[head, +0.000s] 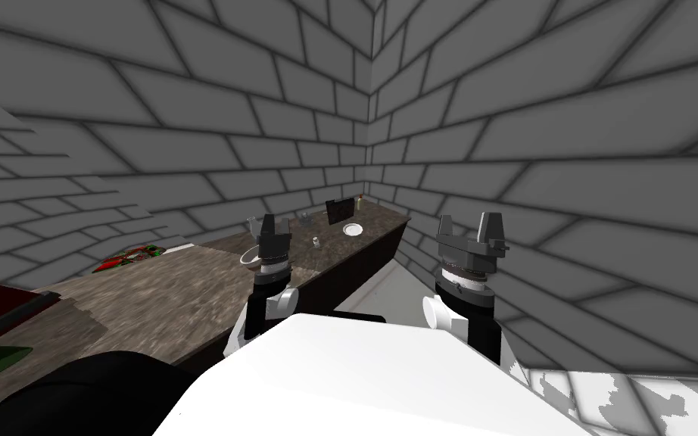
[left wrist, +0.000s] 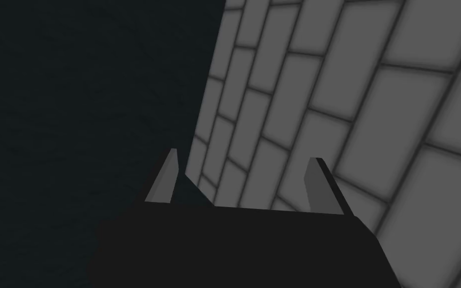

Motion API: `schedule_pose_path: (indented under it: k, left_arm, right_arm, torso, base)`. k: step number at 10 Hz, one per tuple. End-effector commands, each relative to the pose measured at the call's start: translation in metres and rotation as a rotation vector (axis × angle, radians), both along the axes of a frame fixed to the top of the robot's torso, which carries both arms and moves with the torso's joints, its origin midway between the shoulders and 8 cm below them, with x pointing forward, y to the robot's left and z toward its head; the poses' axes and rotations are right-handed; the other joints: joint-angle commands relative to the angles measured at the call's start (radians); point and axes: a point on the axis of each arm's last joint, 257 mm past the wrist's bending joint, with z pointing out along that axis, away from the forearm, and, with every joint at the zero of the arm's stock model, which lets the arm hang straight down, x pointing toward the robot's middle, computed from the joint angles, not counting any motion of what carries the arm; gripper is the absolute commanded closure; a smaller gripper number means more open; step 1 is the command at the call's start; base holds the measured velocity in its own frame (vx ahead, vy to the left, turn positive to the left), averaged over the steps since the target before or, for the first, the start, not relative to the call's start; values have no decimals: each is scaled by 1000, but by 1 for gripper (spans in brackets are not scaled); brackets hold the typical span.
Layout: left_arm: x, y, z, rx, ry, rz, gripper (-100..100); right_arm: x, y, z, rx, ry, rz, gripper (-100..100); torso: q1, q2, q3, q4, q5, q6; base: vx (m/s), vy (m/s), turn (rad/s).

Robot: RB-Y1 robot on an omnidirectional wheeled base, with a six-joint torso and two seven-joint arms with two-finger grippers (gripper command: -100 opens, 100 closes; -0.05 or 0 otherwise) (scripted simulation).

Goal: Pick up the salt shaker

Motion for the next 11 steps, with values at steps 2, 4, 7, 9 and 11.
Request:
schedule_pose_path:
  k: [2, 4, 7, 9, 11]
  left_arm:
    - [13, -2, -19, 34, 74, -20, -100]
    - [22, -2, -35, 59, 134, -32, -100]
    - [37, 0, -67, 105, 248, -50, -100]
    - [47, 3, -93, 142, 337, -61, -100]
    - [55, 9, -122, 182, 435, -67, -100]
  right_arm:
    - [0, 0, 0, 0, 0, 0, 0]
    - [0, 0, 0, 0, 0, 0, 0]
    - [0, 0, 0, 0, 0, 0, 0]
    - [0, 0, 0, 0, 0, 0, 0]
    - [0, 0, 0, 0, 0, 0, 0]
  torso:
    - [0, 0, 0, 0, 0, 0]
    - [0, 0, 0, 0, 0, 0]
    - [0, 0, 0, 0, 0, 0]
    - [0, 0, 0, 0, 0, 0]
    - [0, 0, 0, 0, 0, 0]
  base:
    - [-4, -4, -111]
    - [-4, -4, -89]
    - [-5, -5, -119]
    - [-7, -6, -145]
    - [-6, -9, -156]
